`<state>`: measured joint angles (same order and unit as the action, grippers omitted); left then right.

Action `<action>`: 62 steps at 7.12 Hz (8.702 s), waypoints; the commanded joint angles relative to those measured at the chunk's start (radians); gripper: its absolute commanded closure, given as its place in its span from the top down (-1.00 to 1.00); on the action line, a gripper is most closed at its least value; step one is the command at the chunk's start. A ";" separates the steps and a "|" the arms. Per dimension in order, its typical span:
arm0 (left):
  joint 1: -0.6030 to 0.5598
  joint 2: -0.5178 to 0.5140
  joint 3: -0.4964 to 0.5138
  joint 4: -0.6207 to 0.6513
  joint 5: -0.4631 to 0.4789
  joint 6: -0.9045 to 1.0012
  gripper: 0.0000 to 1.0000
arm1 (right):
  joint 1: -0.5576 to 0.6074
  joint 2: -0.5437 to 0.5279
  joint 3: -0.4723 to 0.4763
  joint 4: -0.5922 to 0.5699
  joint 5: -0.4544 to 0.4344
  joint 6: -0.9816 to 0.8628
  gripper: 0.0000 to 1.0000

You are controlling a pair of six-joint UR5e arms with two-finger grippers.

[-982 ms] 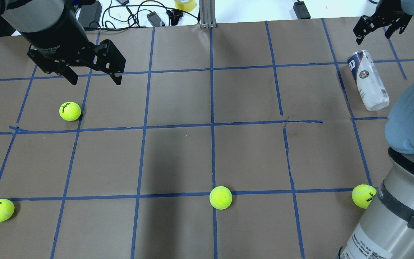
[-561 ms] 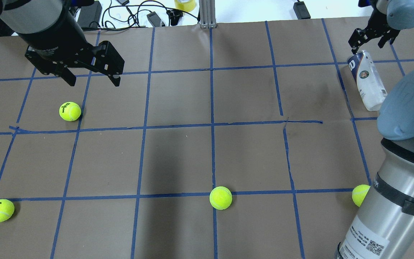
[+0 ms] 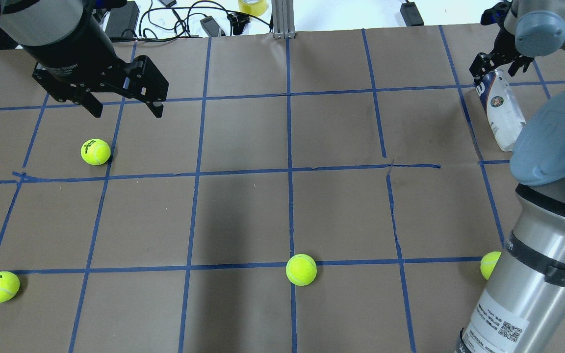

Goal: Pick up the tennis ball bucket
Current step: 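Close the right gripper on the open end of the can, then carry the can with the right gripper toward the table center, then lay the can down on its side and open the right gripper, then reach the left gripper to the can's open end while the right arm withdraws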

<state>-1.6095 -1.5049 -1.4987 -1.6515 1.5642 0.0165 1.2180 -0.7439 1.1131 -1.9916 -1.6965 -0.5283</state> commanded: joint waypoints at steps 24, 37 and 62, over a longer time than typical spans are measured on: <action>0.023 -0.026 -0.024 0.120 0.002 0.065 1.00 | 0.801 -0.140 0.154 -0.139 0.096 -0.449 -0.30; 0.017 -0.025 -0.081 0.128 -0.012 0.112 1.00 | 0.885 -0.149 0.246 -0.309 0.121 -0.389 1.00; 0.163 -0.598 -0.160 0.303 -0.839 0.281 -1.00 | 0.287 -0.724 0.255 0.415 0.150 0.199 1.00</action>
<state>-1.4385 -2.1219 -1.6573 -1.3452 0.7352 0.3175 1.5352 -1.4702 1.3682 -1.5793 -1.5480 -0.3241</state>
